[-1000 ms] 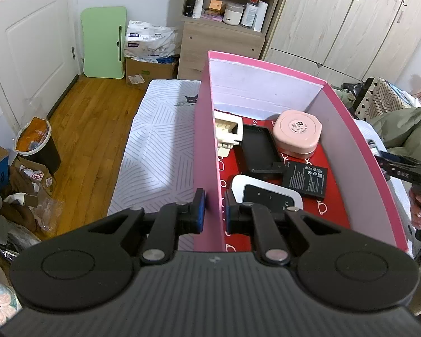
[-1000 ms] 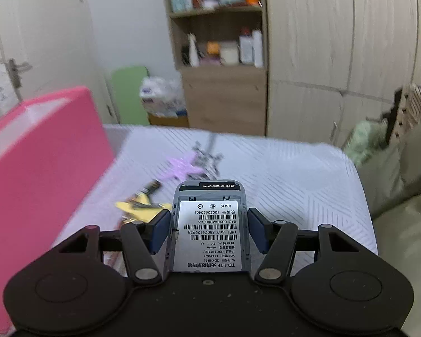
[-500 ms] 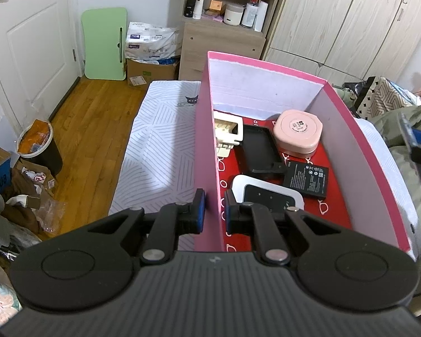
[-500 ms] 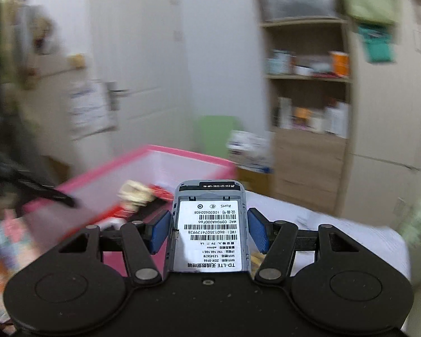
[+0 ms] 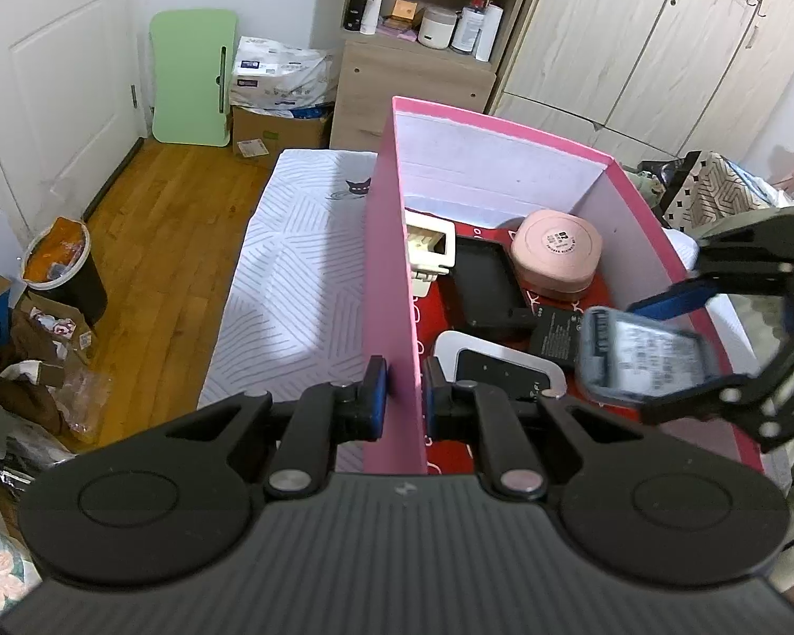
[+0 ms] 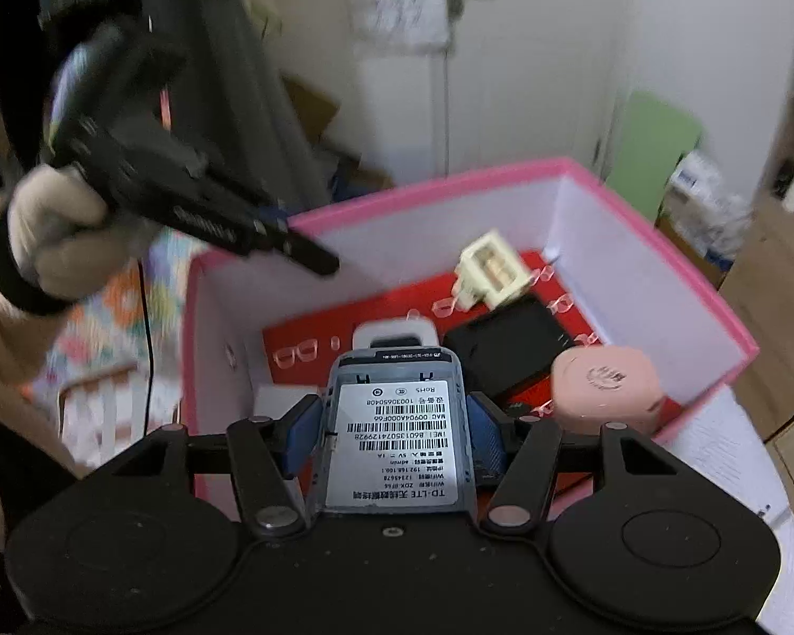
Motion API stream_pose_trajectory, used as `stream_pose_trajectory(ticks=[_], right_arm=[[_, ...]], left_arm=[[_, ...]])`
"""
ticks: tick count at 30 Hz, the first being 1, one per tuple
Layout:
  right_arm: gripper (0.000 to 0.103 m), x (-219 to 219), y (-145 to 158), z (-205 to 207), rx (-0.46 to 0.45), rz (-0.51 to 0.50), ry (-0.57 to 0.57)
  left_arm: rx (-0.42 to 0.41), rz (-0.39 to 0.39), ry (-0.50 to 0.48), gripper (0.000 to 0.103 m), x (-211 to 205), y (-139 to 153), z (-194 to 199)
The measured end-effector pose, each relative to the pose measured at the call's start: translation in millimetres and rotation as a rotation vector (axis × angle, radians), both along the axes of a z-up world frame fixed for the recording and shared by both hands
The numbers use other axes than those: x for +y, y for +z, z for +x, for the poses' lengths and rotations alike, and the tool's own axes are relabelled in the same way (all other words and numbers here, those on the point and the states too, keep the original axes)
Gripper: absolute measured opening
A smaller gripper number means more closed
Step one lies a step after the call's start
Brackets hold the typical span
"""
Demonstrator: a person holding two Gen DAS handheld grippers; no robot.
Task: Organize rigid objects
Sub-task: 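Carry the grey phone into the box onto the router and release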
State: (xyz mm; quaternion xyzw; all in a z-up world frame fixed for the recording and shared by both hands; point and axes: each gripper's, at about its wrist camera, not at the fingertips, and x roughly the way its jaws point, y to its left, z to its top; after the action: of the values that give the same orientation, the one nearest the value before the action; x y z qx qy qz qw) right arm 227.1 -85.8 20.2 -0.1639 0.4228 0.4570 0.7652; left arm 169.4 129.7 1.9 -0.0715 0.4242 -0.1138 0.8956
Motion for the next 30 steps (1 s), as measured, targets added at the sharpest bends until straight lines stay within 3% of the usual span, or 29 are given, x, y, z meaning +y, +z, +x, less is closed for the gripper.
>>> stream_pose_trajectory(ticks=[5,15,20,25,28,30], right_arm=[[0.065,24,-14,12,0.048,-0.067,-0.023],[0.065,78,-38,26,0.025,-0.231,0.046],[0.065,83,-45,32,-0.014,-0.27,0.046],[0.067,54,-25,33,-0.023,-0.119,-0.051],[0.072,21,-3,22,-0.092,0.024,-0.119],[0.076,-3,10,9,-0.167,0.065,-0.171]], left_arm=[[-0.009,-0.004,-0.008,0.011,0,-1,-1],[-0.012,0.006,-0.021,0.011,-1,-1,-1],[-0.012,0.008,-0.023,0.011,0,0,-2],[-0.005,0.04,-0.02,0.011,-6,1,0],[-0.001,0.071,-0.018,0.011,-11,3,0],[0.0,0.101,-0.02,0.011,-16,4,0]])
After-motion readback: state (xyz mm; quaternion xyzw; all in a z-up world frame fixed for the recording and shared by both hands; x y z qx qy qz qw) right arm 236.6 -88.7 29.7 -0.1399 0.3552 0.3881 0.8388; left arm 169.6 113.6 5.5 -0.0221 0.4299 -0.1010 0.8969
